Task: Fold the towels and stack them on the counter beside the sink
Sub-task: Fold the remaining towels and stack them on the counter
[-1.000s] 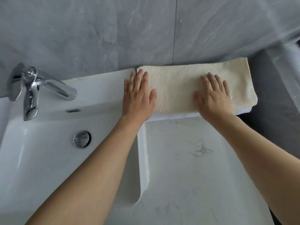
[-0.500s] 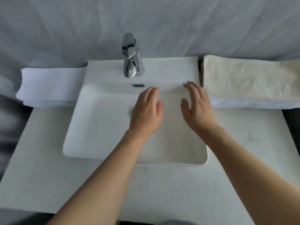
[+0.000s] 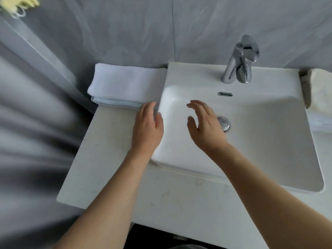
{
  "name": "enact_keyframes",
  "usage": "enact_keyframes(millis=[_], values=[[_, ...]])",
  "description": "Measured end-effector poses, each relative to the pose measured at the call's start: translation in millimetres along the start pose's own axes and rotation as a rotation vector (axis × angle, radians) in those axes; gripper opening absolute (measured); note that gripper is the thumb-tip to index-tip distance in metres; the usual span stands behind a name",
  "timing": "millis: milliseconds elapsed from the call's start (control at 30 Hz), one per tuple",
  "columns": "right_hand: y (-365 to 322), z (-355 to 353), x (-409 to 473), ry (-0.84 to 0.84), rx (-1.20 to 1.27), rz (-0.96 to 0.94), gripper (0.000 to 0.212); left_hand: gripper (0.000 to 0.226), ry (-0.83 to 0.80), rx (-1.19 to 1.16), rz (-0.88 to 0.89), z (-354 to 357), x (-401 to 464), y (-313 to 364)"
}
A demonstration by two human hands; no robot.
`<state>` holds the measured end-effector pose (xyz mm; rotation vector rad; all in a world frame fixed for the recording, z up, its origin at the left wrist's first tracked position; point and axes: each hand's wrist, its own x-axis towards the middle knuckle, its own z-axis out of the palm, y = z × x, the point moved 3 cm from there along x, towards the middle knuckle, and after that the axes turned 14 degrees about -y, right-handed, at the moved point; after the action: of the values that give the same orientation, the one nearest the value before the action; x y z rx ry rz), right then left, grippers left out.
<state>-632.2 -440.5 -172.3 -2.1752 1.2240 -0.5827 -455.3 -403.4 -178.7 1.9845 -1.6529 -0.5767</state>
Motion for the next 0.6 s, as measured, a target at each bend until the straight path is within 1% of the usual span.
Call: enact_keyframes(millis=[67,133,200,267,333,367,433,500,567,600], values=[[-23.5,20.4,19.3,-0.031,0.089,0.033,0.036,0.041,0.019,-0.007,-0.049,-23.5,4.3,-28.3],[-44.7,41.9,40.4,-0.061,0.196,0.12,0.036,0.041,0.049,-0.029,-0.12,-47.7,16.1,-62.6],[-60.6,64.6,65.0,-0.117,0.254,0.212,0.038,0.043,0.057,-0.105,-0.213,-66.9,35.9,-98.0],[-71.3,88.5,94.8,-0.147,0.273,0.283,0.041,0.046,0.025,-0.18,-0.311,-81.7,60.8,-132.0],[-79.1,112.8,126.1,-0.148,0.379,0.421,0.044,0.048,-0.038,-0.214,-0.378,-93.0,87.9,-165.8],[-82.8,125.1,141.9,-0.142,0.507,0.516,0.044,0.048,-0.056,-0.232,-0.406,-98.5,101.0,-182.6],[-87.0,149.4,171.8,-0.099,0.85,0.752,0.039,0.047,-0.057,-0.307,-0.482,-107.7,128.1,-215.7],[-91.1,169.8,195.7,-0.026,1.195,0.976,0.025,0.042,-0.032,-0.398,-0.59,-111.4,151.3,-247.1],[-89.5,186.1,213.5,0.087,1.419,1.127,0.019,0.038,0.001,-0.522,-0.684,-112.8,169.1,-271.8],[-85.9,193.6,221.3,0.151,1.475,1.175,0.021,0.043,0.012,-0.643,-0.736,-111.3,177.5,-283.1]])
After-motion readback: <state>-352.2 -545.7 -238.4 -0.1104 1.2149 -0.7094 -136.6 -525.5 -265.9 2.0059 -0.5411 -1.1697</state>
